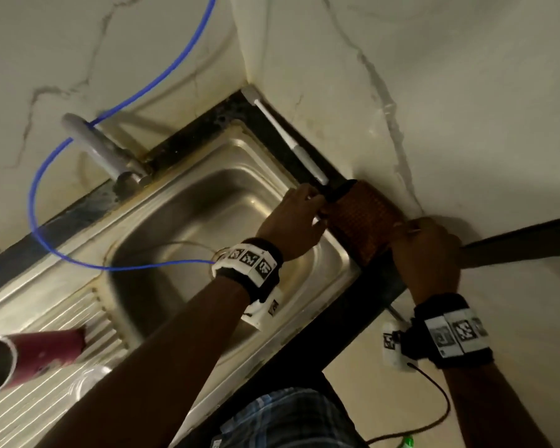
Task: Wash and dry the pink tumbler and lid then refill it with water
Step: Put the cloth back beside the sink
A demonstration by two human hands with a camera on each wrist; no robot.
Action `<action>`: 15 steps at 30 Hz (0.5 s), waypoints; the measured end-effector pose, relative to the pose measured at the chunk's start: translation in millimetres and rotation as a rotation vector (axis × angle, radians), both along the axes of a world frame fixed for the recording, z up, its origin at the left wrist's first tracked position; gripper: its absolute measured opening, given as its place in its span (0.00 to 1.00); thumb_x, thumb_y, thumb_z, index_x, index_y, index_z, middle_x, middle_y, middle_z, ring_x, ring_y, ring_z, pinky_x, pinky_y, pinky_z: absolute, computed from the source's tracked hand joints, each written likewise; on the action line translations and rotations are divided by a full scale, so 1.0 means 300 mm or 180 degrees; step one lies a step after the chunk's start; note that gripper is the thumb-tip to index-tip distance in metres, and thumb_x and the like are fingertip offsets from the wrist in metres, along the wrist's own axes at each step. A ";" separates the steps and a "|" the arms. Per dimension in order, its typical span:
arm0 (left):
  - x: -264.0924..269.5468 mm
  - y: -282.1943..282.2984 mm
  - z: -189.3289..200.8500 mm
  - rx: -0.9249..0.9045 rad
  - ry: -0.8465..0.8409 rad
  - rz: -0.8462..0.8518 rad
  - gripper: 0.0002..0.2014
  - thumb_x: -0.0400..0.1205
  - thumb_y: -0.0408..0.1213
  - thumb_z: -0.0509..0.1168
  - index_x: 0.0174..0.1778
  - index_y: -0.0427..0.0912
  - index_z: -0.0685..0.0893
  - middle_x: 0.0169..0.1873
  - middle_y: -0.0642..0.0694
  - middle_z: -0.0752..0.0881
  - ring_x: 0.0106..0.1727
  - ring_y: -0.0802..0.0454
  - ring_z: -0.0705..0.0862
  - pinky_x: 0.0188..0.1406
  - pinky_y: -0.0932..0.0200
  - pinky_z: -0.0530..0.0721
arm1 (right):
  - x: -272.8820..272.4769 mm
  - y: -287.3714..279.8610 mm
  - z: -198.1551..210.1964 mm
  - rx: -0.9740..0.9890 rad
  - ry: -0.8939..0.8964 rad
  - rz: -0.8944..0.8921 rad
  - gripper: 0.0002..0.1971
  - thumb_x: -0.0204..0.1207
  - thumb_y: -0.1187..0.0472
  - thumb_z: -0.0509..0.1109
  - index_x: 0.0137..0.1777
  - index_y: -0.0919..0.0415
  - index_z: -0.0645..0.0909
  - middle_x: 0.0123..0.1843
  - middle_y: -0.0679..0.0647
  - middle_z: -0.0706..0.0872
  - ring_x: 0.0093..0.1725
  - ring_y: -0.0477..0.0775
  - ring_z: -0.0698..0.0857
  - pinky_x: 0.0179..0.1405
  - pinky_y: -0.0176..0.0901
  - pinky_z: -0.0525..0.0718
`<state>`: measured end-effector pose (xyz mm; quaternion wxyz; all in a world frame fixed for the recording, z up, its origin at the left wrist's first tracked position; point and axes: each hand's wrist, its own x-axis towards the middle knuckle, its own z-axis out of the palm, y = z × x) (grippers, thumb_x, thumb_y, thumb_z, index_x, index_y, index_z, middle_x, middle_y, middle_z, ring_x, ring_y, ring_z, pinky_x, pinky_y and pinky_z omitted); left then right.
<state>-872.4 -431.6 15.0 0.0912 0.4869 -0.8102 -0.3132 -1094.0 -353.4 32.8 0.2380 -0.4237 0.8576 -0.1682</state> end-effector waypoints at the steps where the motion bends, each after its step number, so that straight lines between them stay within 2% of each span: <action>1: 0.040 0.041 0.002 -0.0004 0.0211 0.0128 0.13 0.89 0.38 0.70 0.69 0.42 0.87 0.70 0.41 0.81 0.69 0.43 0.80 0.70 0.49 0.80 | 0.019 0.005 0.017 -0.0108 0.0041 0.0108 0.18 0.84 0.48 0.64 0.53 0.63 0.85 0.51 0.68 0.89 0.53 0.72 0.86 0.53 0.55 0.82; 3: 0.138 0.144 0.008 0.0085 0.0587 0.0454 0.10 0.88 0.39 0.73 0.65 0.45 0.89 0.63 0.49 0.83 0.61 0.52 0.83 0.64 0.62 0.81 | 0.092 0.017 0.062 -0.0447 -0.0059 0.0534 0.13 0.85 0.53 0.68 0.62 0.60 0.87 0.55 0.64 0.91 0.57 0.69 0.87 0.60 0.56 0.84; 4: 0.197 0.204 0.011 0.0172 0.0680 0.0656 0.09 0.87 0.39 0.75 0.63 0.47 0.90 0.59 0.54 0.83 0.57 0.58 0.84 0.58 0.71 0.79 | 0.144 0.024 0.078 -0.0628 -0.0230 0.0793 0.12 0.85 0.55 0.70 0.63 0.59 0.87 0.56 0.62 0.91 0.57 0.67 0.88 0.62 0.56 0.85; 5: 0.258 0.266 0.017 0.0258 0.0737 0.0867 0.08 0.86 0.40 0.75 0.61 0.49 0.91 0.55 0.57 0.84 0.53 0.63 0.84 0.53 0.75 0.78 | 0.206 0.032 0.087 -0.0759 -0.0419 0.1047 0.12 0.83 0.58 0.72 0.63 0.59 0.88 0.54 0.61 0.92 0.56 0.64 0.89 0.61 0.56 0.86; 8: 0.457 0.457 0.054 0.0522 0.0753 0.1484 0.07 0.84 0.44 0.73 0.56 0.50 0.91 0.49 0.58 0.90 0.47 0.62 0.89 0.48 0.66 0.85 | 0.417 0.072 0.083 -0.0717 -0.0914 0.1762 0.08 0.81 0.60 0.74 0.59 0.55 0.89 0.46 0.55 0.94 0.48 0.52 0.92 0.53 0.49 0.88; 10: 0.589 0.581 0.092 0.0725 0.0772 0.2023 0.05 0.85 0.43 0.74 0.56 0.50 0.91 0.46 0.57 0.93 0.45 0.62 0.91 0.46 0.66 0.86 | 0.572 0.103 0.074 -0.0568 -0.1226 0.2329 0.08 0.80 0.60 0.76 0.57 0.52 0.90 0.46 0.49 0.94 0.45 0.44 0.91 0.51 0.45 0.88; 12: 0.711 0.706 0.131 0.0772 0.0789 0.2547 0.07 0.87 0.35 0.75 0.55 0.53 0.91 0.43 0.62 0.93 0.44 0.64 0.92 0.44 0.69 0.84 | 0.734 0.124 0.045 -0.0448 -0.1564 0.2864 0.09 0.78 0.58 0.78 0.58 0.51 0.90 0.46 0.47 0.94 0.44 0.42 0.91 0.51 0.46 0.89; 14: 0.811 0.815 0.160 0.0658 0.0754 0.3013 0.08 0.87 0.34 0.75 0.54 0.54 0.92 0.44 0.64 0.93 0.45 0.62 0.92 0.43 0.66 0.85 | 0.903 0.139 0.016 -0.0311 -0.1855 0.3391 0.14 0.77 0.55 0.78 0.61 0.53 0.89 0.48 0.47 0.93 0.45 0.44 0.91 0.53 0.50 0.89; 15: 0.853 0.861 0.167 0.0620 0.0788 0.3281 0.07 0.87 0.35 0.75 0.53 0.53 0.93 0.44 0.62 0.94 0.44 0.59 0.93 0.43 0.63 0.86 | 0.986 0.146 0.004 -0.0243 -0.1936 0.3641 0.17 0.76 0.52 0.78 0.64 0.54 0.88 0.51 0.47 0.92 0.47 0.45 0.91 0.55 0.51 0.89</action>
